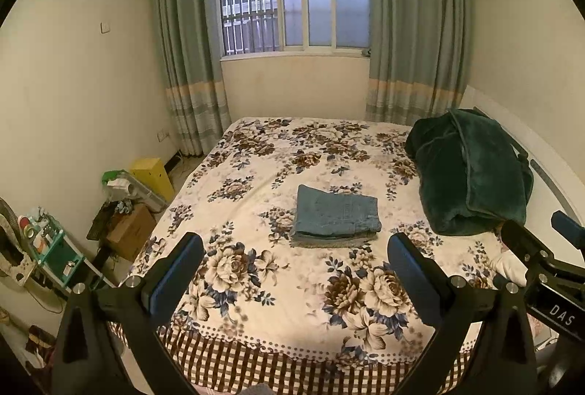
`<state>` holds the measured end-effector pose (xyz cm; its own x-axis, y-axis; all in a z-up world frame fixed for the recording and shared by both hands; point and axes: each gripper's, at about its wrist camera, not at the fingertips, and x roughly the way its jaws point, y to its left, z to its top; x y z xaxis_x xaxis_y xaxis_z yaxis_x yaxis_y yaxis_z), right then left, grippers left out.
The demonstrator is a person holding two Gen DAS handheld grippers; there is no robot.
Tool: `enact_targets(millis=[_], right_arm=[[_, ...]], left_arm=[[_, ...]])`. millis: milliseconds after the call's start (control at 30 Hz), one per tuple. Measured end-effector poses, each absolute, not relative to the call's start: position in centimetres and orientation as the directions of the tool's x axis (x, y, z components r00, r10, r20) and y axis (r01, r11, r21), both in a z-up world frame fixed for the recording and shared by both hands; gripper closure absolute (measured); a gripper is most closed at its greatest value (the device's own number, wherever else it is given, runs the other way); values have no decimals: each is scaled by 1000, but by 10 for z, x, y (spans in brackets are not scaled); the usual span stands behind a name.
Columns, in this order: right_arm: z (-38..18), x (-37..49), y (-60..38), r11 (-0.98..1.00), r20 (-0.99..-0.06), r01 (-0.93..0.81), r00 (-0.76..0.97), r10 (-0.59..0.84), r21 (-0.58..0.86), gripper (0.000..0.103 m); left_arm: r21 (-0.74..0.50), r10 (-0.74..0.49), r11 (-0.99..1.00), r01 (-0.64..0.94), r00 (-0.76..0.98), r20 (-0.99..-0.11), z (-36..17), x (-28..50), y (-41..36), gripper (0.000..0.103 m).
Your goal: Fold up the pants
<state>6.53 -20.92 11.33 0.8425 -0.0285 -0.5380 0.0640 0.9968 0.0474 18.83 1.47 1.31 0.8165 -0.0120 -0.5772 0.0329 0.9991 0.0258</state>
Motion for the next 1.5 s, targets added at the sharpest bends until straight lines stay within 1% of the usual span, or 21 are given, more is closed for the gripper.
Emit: enact_targets(millis=[1500], right_arm=[[114, 69, -213, 997, -535, 60, 844, -22, 53, 0]], left_arm=[[35, -14, 999, 41, 819, -574, 17, 191, 10, 0]])
